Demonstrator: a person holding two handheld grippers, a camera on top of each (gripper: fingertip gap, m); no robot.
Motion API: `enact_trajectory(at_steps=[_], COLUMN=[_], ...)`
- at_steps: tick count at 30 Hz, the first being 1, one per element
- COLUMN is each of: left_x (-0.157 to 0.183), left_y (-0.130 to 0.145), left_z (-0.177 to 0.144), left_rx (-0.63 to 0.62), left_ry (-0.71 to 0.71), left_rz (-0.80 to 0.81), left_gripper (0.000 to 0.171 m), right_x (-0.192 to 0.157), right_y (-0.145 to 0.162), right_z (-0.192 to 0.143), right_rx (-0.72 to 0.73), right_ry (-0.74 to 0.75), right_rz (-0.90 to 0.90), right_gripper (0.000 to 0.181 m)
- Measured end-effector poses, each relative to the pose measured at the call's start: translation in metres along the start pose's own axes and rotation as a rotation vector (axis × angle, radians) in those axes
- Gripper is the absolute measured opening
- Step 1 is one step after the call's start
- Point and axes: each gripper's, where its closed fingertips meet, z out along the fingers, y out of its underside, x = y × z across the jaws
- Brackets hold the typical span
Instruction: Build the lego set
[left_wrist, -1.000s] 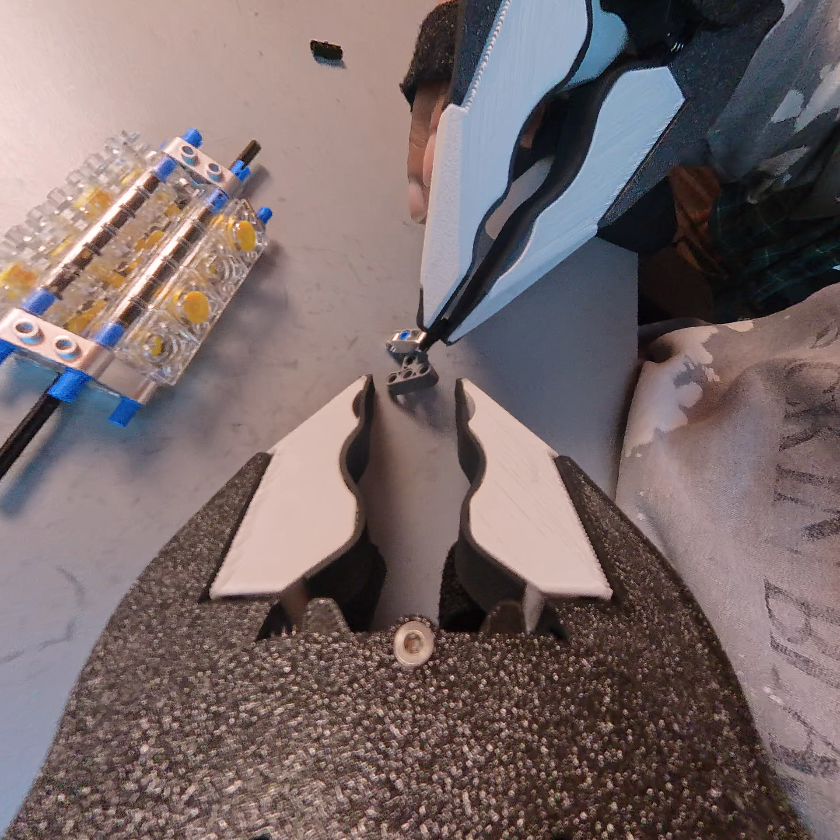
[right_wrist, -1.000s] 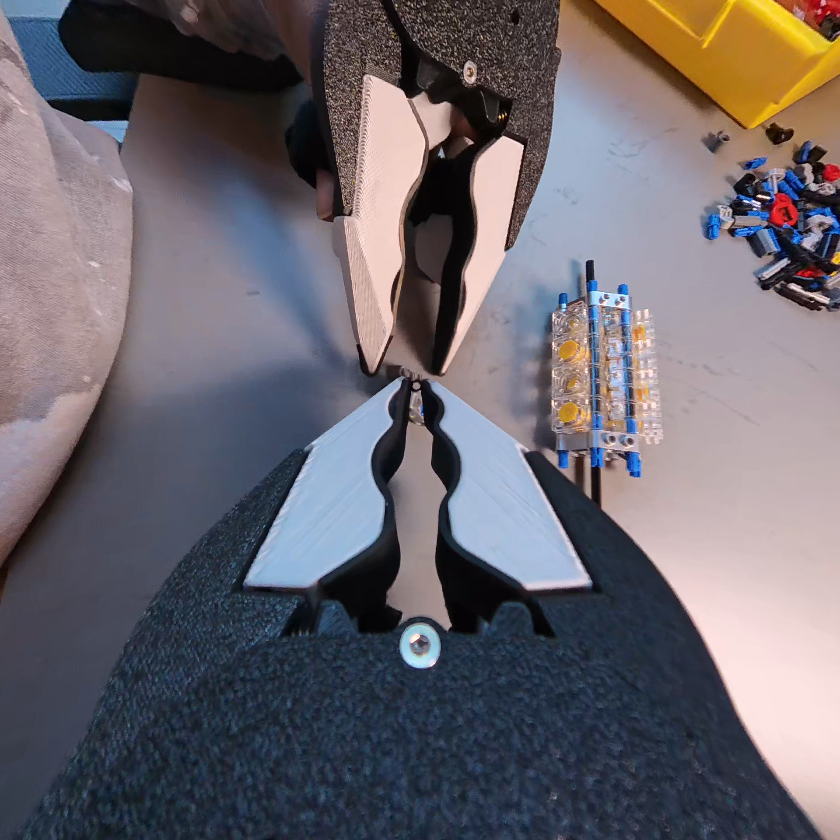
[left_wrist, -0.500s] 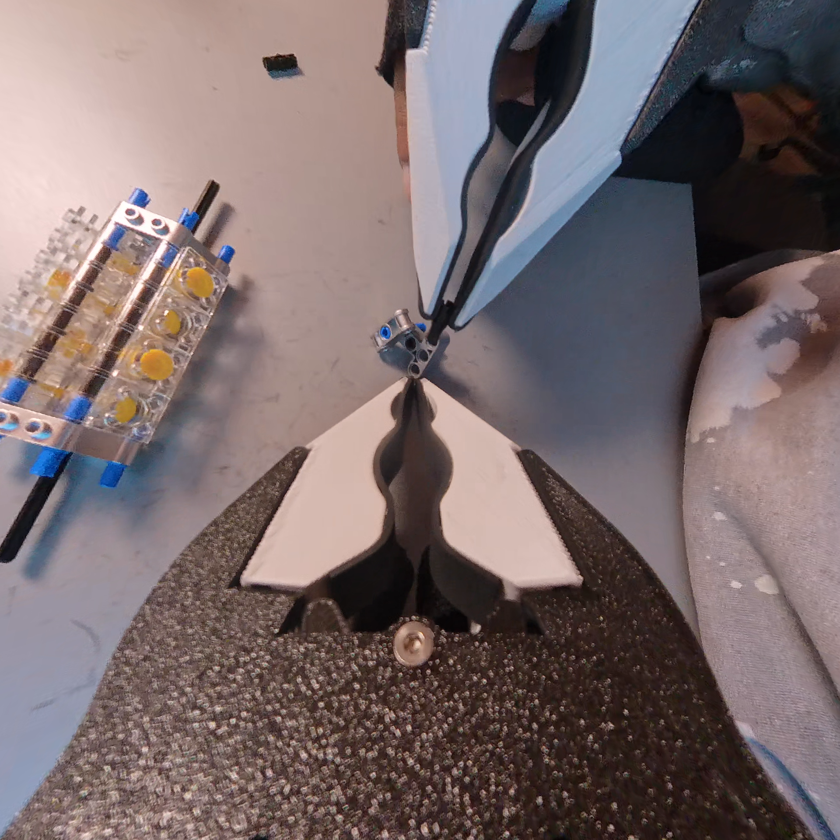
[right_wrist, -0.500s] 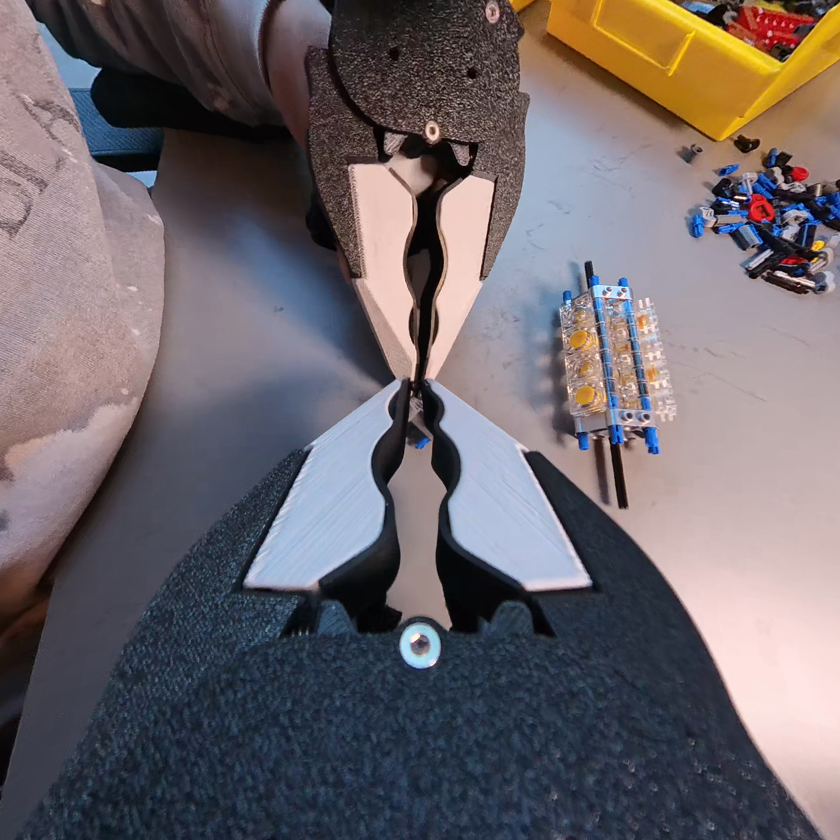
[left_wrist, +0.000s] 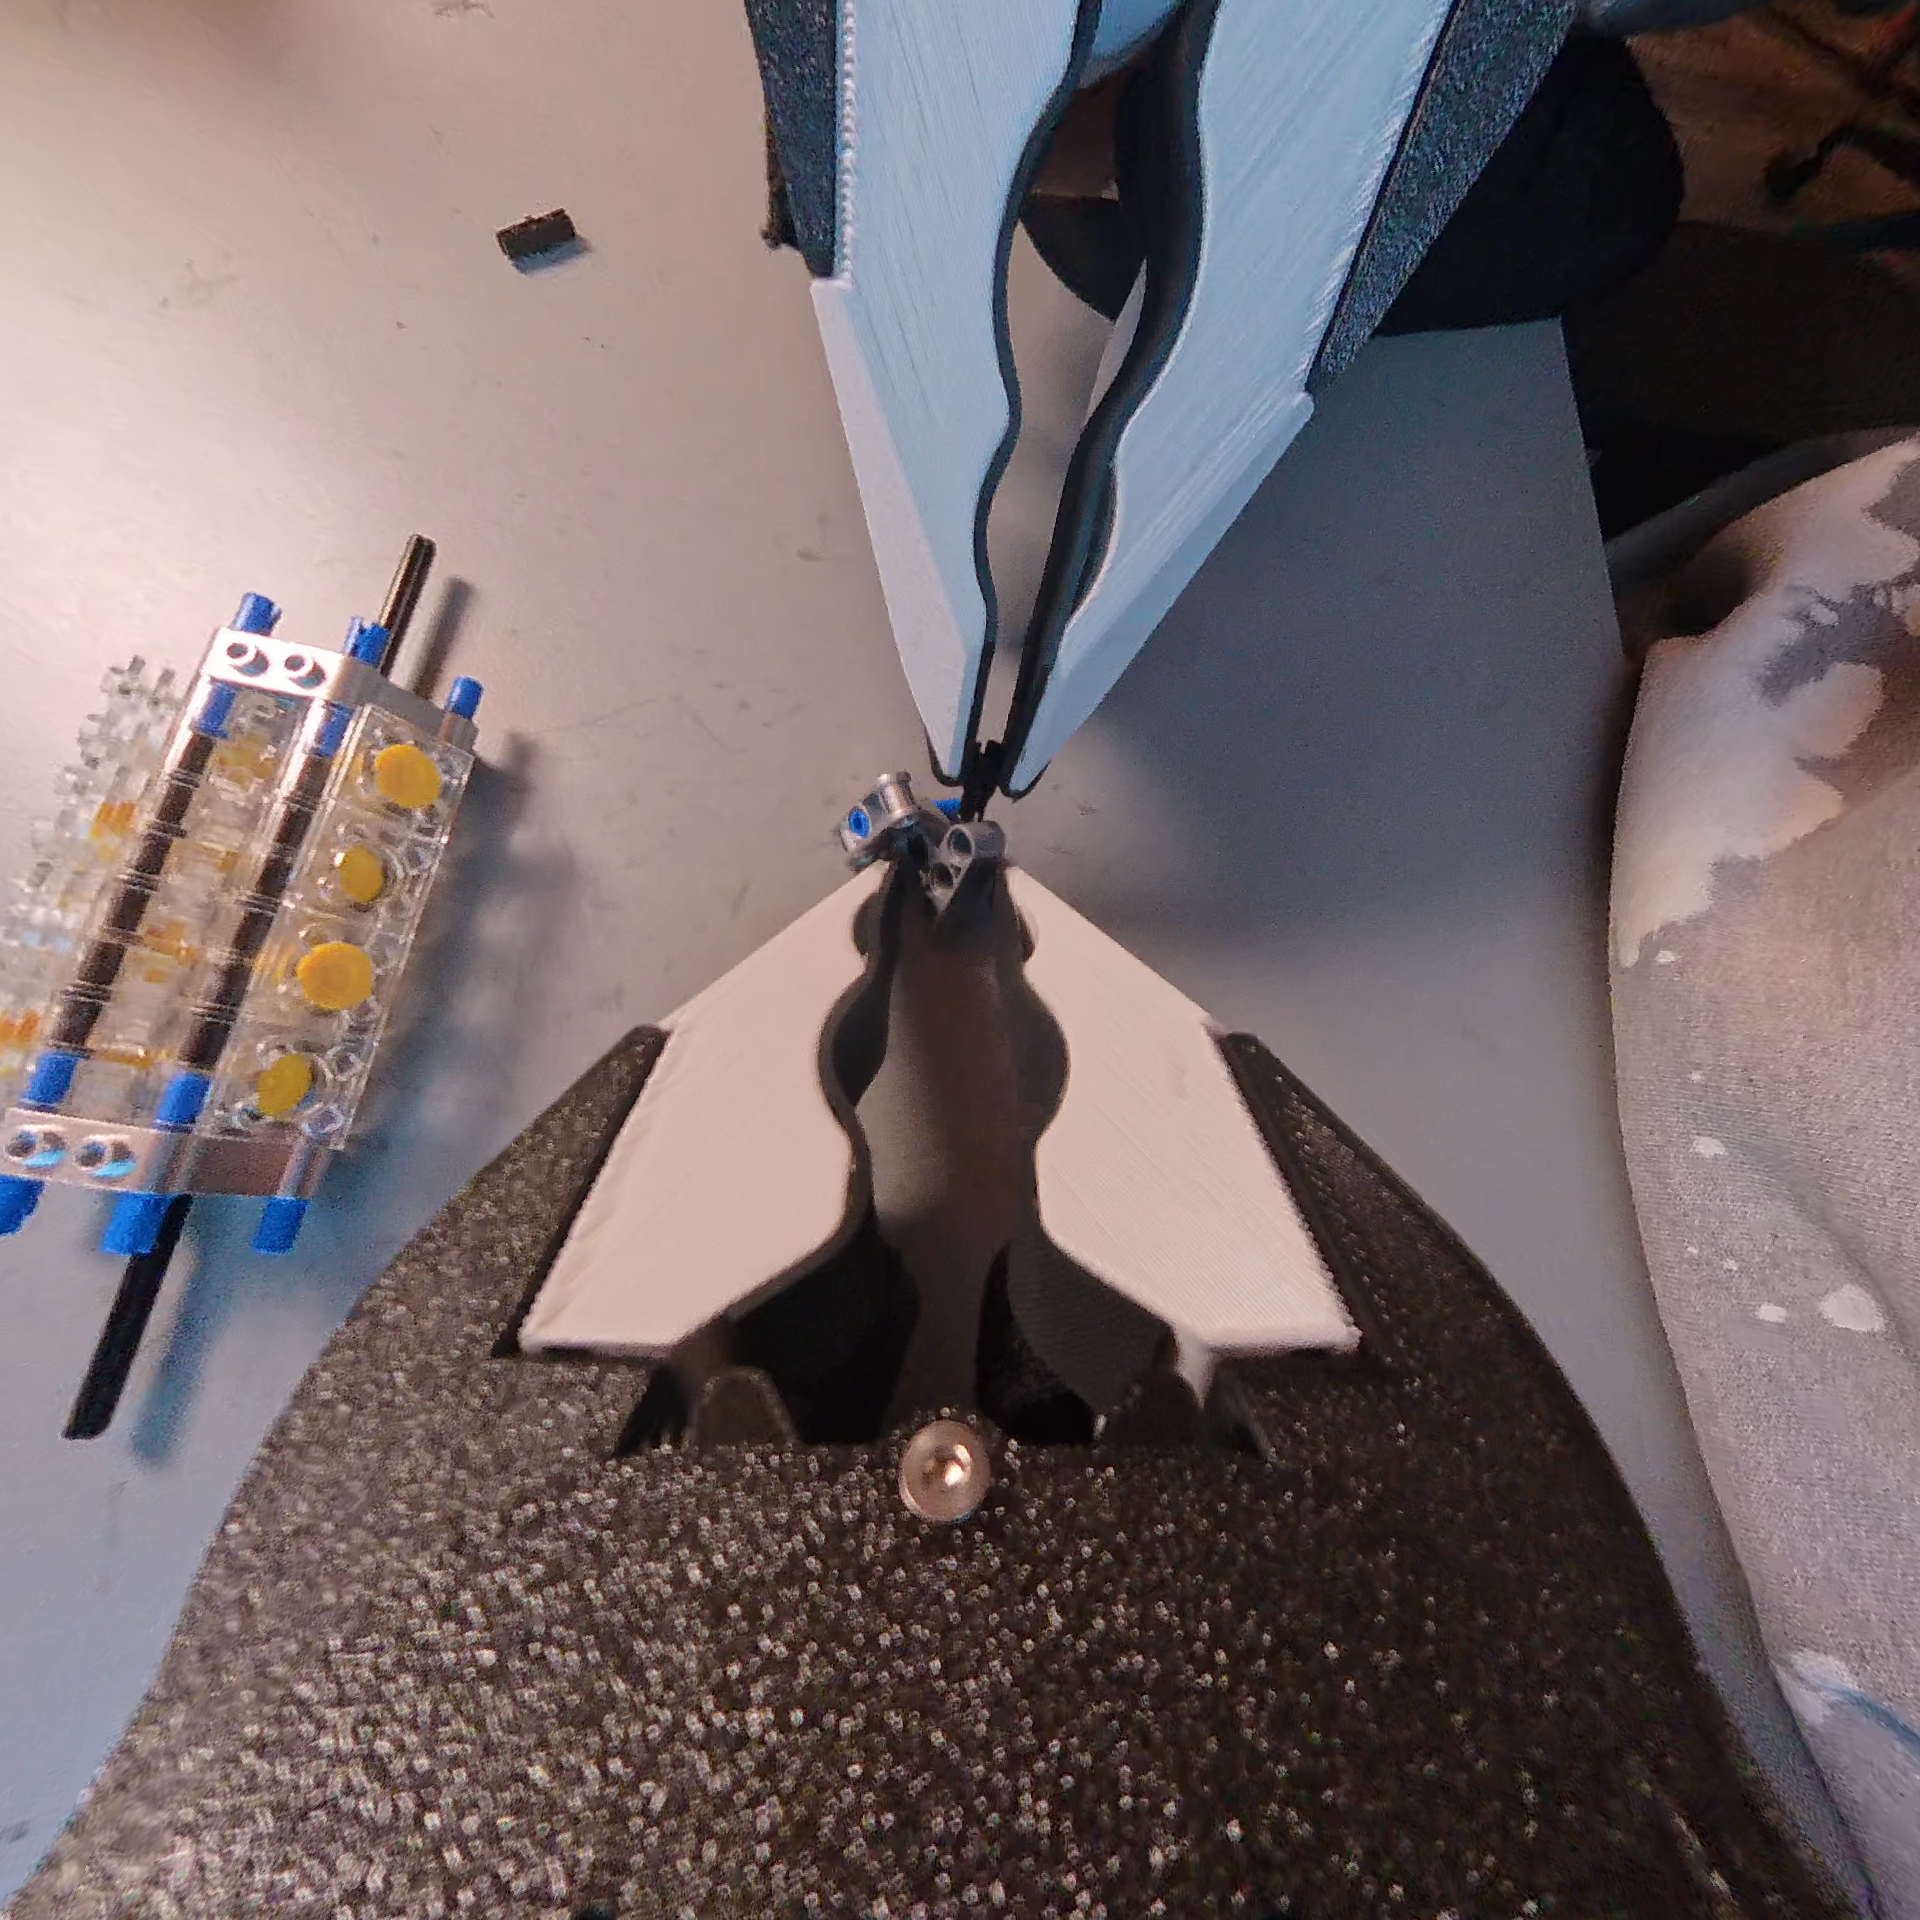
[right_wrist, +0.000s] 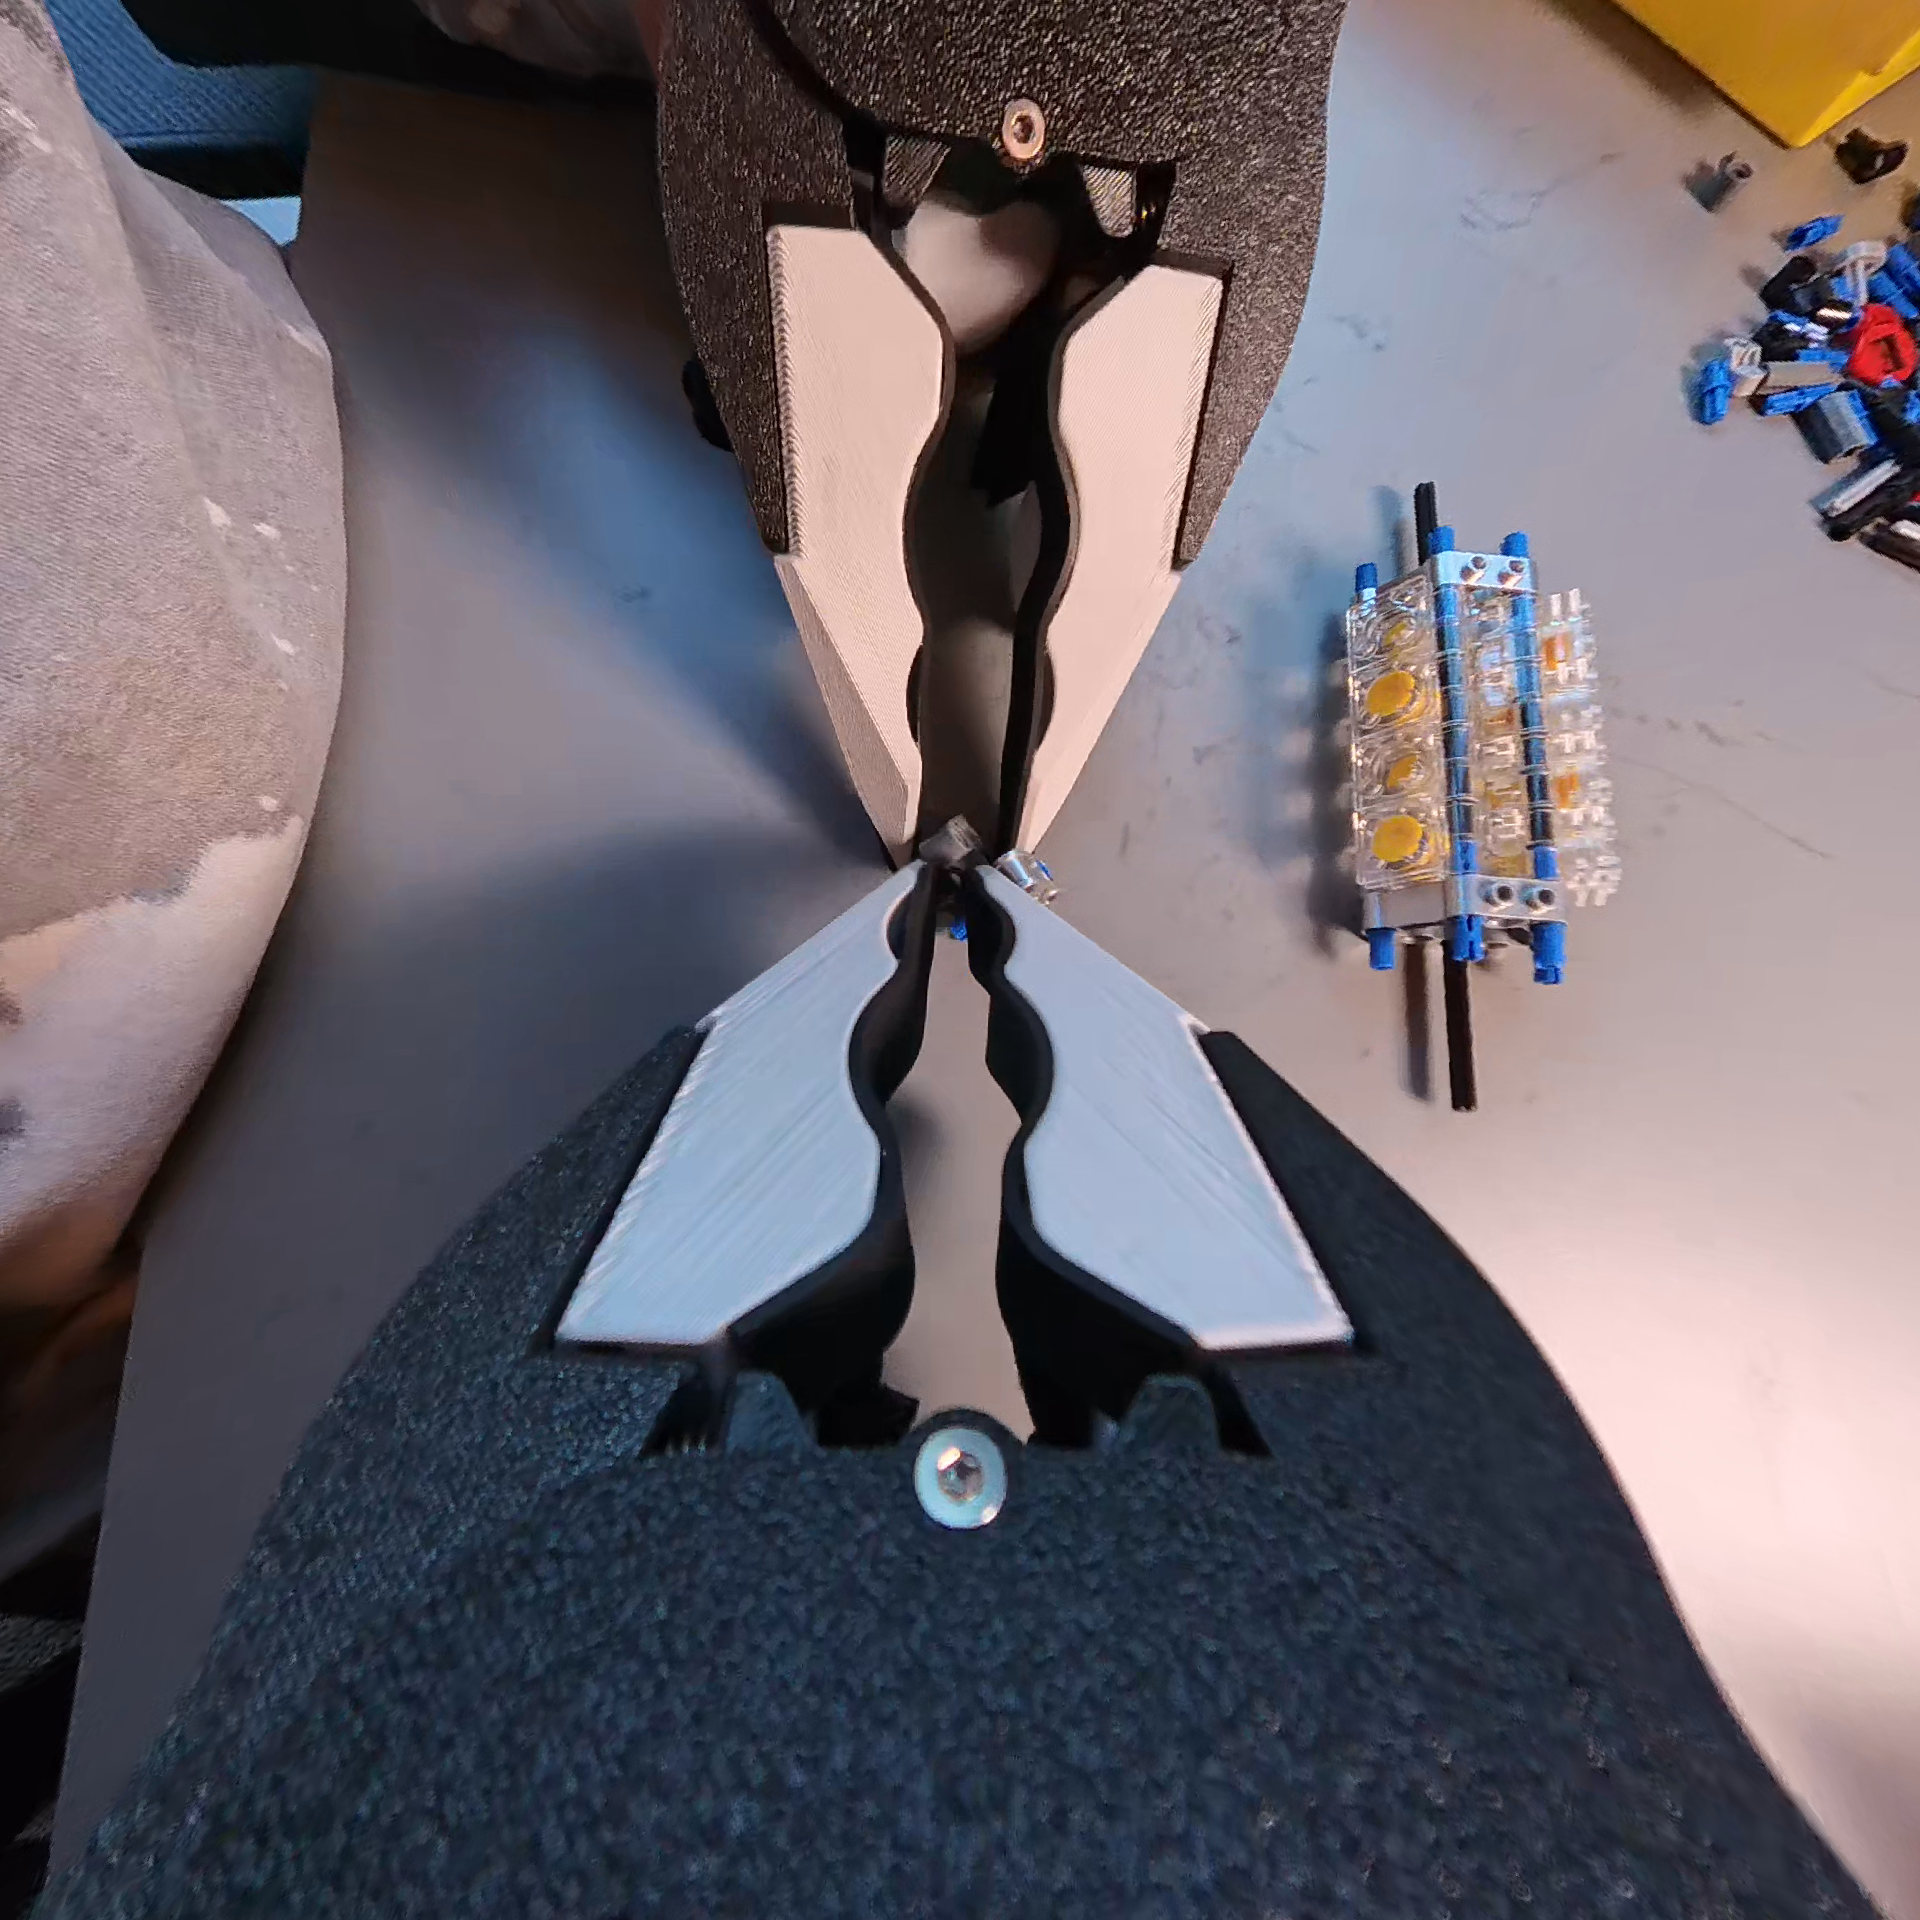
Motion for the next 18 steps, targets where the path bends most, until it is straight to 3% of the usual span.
enact_trajectory(at_steps=[1, 5, 10, 18], left_x=[-0.001, -0.002, -0.013, -0.015], left_y=[0.000, 0.000, -0.004, -0.005], left_z=[0.000, -0.001, -0.011, -0.018], left_rx=[-0.006, -0.015, -0.029, -0.018], left_ry=[-0.011, -0.057, -0.233, -0.398], left_rz=[0.020, 0.116, 0.400, 0.742], left_gripper=[0.012, 0.008, 0.006, 0.007], right_x=[0.000, 0.002, 0.009, 0.007], right_y=[0.000, -0.010, -0.026, -0.022], right_z=[-0.001, -0.010, -0.015, -0.007], right_rx=[0.001, 0.055, 0.125, 0.151], right_ry=[0.005, 0.025, 0.073, 0.051], right_rz=[-0.001, 0.006, 0.013, 0.058], right_gripper=[0.003, 0.003, 0.003, 0.003])
